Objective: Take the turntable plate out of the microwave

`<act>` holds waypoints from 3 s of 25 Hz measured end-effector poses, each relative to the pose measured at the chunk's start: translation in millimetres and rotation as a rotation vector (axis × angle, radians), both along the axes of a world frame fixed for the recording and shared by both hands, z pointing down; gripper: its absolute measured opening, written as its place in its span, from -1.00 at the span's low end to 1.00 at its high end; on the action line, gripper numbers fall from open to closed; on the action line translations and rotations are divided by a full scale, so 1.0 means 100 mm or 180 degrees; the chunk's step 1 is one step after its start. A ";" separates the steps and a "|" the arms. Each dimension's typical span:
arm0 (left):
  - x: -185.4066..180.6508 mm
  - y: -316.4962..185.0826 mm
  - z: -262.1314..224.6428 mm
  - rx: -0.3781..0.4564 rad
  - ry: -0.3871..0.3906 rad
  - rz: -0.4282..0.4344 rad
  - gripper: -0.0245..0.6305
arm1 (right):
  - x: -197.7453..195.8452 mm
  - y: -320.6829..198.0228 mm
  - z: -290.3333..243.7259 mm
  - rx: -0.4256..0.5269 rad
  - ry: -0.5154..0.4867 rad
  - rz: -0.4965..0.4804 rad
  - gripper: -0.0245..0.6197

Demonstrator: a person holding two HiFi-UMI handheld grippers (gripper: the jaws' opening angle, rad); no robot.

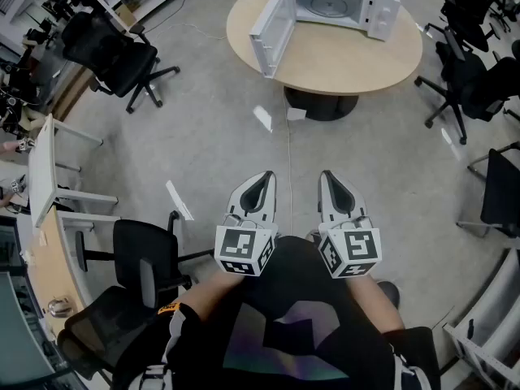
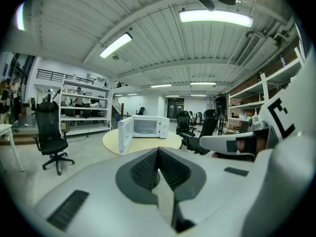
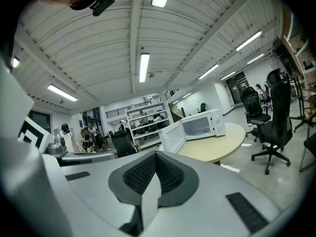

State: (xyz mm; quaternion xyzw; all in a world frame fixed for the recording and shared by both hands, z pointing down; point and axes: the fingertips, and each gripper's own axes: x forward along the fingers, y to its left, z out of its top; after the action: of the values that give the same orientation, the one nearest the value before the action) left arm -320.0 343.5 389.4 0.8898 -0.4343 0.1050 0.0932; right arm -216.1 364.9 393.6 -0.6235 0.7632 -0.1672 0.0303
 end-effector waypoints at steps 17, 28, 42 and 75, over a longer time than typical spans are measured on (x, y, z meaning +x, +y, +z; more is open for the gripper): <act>0.73 0.17 0.05 -0.0022 -0.0092 0.0146 -0.78 | 0.69 0.18 0.05 0.0020 -0.0136 0.0130 -0.87; 1.19 -0.41 0.15 -0.0172 0.0103 0.0445 -0.78 | 1.02 -0.27 0.12 -0.0186 0.0085 0.0368 -0.87; 1.24 -1.79 0.36 -0.0460 0.0366 0.0454 -0.78 | 1.11 -1.62 0.25 -0.0534 0.0389 0.0434 -0.87; 1.37 -3.07 0.23 -0.0476 0.0630 0.0440 -0.78 | 1.35 -3.11 0.14 -0.0465 0.0429 0.0458 -0.87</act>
State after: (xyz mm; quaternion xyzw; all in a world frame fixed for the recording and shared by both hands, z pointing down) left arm -182.8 36.2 412.8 0.9141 -0.3517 0.0549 0.1942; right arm -81.2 54.3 408.0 -0.6870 0.7025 -0.1775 -0.0546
